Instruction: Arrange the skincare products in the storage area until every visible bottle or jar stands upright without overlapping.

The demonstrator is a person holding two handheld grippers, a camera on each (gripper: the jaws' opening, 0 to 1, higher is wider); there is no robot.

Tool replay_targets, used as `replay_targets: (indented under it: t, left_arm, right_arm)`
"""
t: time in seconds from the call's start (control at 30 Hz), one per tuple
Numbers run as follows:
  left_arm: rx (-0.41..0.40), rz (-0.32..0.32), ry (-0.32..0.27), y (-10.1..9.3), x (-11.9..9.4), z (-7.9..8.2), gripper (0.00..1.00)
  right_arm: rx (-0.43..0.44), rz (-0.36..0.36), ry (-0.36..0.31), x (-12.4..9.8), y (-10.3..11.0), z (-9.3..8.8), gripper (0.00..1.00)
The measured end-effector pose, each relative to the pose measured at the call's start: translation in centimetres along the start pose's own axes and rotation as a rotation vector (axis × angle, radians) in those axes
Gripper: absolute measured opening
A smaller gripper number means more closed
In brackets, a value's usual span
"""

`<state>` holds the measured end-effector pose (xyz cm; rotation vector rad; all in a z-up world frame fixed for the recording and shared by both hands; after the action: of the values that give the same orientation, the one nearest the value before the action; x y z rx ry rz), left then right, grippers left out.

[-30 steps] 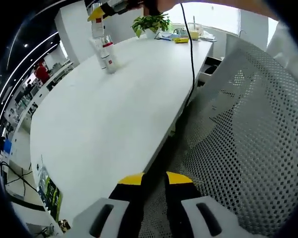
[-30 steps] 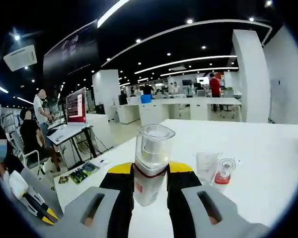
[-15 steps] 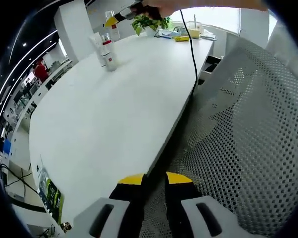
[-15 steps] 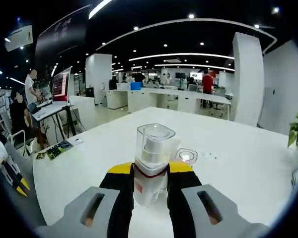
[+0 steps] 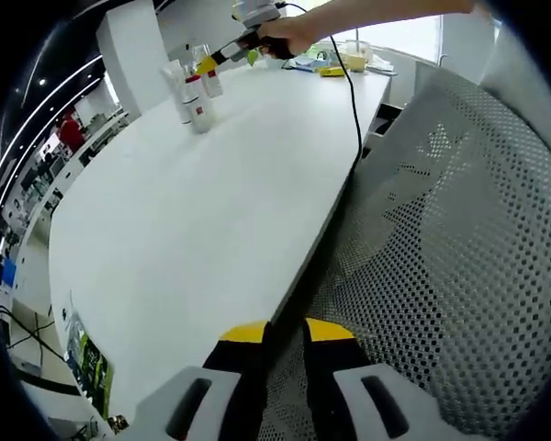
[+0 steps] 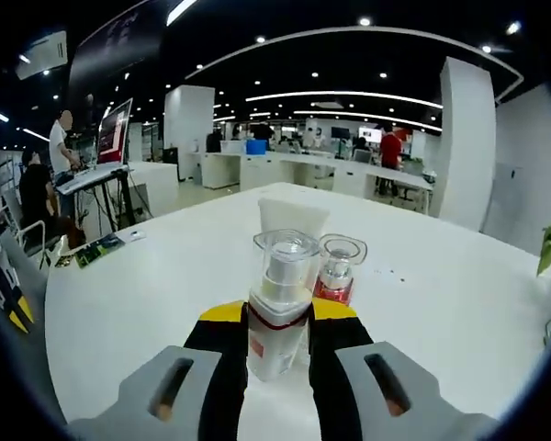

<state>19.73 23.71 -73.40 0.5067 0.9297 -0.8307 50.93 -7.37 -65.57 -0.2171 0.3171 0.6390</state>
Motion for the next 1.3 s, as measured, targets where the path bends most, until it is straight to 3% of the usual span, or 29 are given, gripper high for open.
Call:
replay_targets:
  t: [0.33, 0.63, 1.0, 1.3]
  left_arm:
    - [-0.033, -0.026, -0.017, -0.4, 0.0, 0.2, 0.14]
    - [-0.058, -0.050, -0.021, -0.5, 0.0, 0.2, 0.14]
    - [-0.073, -0.056, -0.013, -0.6, 0.2, 0.1, 0.14]
    - [-0.077, -0.059, -0.008, -0.6, 0.2, 0.1, 0.14]
  right_arm:
    - [-0.052, -0.003, 0.035, 0.4, 0.7, -2.0, 0.22]
    - [-0.032, -0.002, 0.043, 0.8, 0.7, -3.6, 0.22]
    - [-0.080, 0.056, -0.002, 1.2, 1.3, -4.5, 0.22]
    - [-0.097, 0.072, -0.035, 1.6, 0.4, -4.6, 0.23]
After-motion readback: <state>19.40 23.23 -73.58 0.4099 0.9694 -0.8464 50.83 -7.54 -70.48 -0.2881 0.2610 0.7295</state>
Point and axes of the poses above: the point that each gripper's makers call its tool centre point, and the gripper's own axes: x roughly forward along the fingers, y roughly to its left, z roughly out of its top, the point moved 6 cm from there along -x, roughly backward along the fingers, and after that the axes turned 3 degrees about -x, right-handed, at the moved point
